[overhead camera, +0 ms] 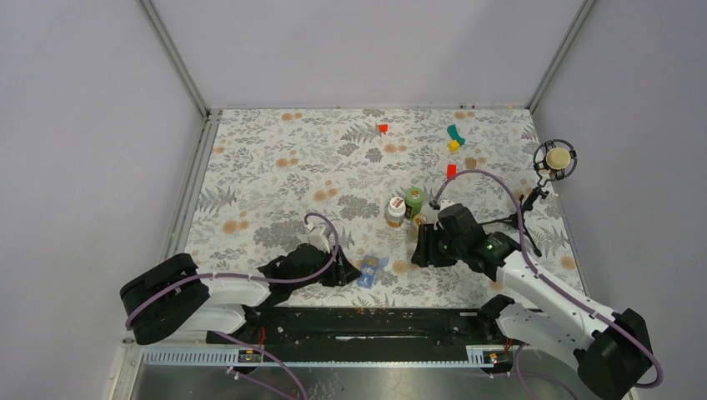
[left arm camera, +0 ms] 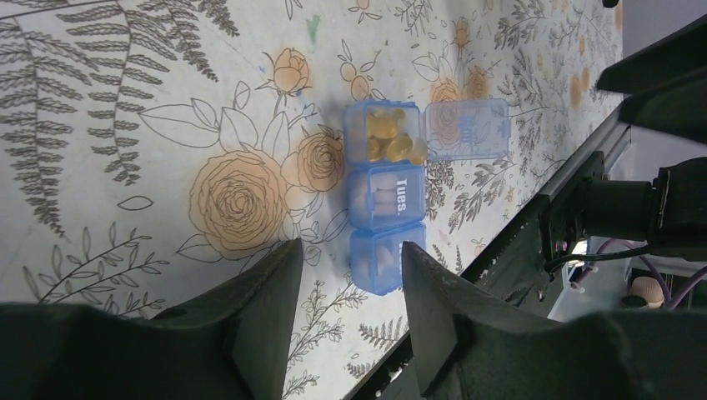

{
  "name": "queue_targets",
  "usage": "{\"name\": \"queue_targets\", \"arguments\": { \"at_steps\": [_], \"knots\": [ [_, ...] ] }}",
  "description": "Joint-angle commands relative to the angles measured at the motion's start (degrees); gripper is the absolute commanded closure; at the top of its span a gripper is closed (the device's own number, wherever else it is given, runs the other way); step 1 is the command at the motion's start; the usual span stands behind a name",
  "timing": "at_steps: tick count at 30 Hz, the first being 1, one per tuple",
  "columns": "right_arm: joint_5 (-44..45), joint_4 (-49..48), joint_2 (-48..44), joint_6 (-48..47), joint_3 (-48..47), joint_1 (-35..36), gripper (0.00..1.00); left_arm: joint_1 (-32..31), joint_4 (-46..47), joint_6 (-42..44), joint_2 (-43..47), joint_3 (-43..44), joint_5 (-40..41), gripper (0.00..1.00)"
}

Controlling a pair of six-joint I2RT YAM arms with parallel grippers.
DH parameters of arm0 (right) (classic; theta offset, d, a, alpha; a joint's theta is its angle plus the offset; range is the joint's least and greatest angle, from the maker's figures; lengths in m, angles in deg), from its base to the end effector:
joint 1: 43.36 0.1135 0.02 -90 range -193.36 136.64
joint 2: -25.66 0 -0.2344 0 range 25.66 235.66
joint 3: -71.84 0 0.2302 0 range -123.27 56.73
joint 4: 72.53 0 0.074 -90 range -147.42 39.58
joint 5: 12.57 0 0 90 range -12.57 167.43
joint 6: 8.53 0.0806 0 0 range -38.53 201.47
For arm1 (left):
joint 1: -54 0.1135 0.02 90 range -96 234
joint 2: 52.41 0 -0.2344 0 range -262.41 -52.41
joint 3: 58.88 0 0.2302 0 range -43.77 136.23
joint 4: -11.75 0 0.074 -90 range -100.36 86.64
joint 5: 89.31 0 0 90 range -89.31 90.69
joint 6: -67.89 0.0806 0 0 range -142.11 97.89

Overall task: Sort the pills into containers
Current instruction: Place the pill bottle at the center of the board, then close the pill container at the center of the board.

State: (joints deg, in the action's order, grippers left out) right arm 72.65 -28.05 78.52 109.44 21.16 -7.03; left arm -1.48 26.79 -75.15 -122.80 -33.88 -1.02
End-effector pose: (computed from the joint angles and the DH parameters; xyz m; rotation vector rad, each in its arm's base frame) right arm 0.1688 0.1324 0.1794 -0.2213 2.4653 0.6108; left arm 0.1320 -0.1961 0.0923 0.0694 2.3249 -1.1026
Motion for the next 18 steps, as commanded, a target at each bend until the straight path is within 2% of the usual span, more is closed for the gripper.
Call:
{"name": "queue_targets", "arguments": {
  "at_steps": [1, 5, 12, 18],
  "knots": [
    [-9.4, -8.5, 0.6, 5.0, 4.9, 0.0, 0.47, -0.7, 6.2, -0.9, -1.9, 1.3, 0.6, 0.53],
    [-12.5, -17.0, 2.6, 10.3, 8.9, 0.0, 0.52, -1.1, 6.1, -0.8, -2.2, 2.1, 1.0, 0.52],
    [-10.9, -30.9, 5.5, 18.4, 14.1, 0.4, 0.56, -2.0, 2.1, -1.2, -3.9, 4.3, 3.9, 0.51],
    [-11.1, -36.1, 10.7, 19.9, 15.0, 0.8, 0.61, -2.2, 2.8, -2.8, -5.5, 5.0, 5.5, 0.6]
  ]
}}
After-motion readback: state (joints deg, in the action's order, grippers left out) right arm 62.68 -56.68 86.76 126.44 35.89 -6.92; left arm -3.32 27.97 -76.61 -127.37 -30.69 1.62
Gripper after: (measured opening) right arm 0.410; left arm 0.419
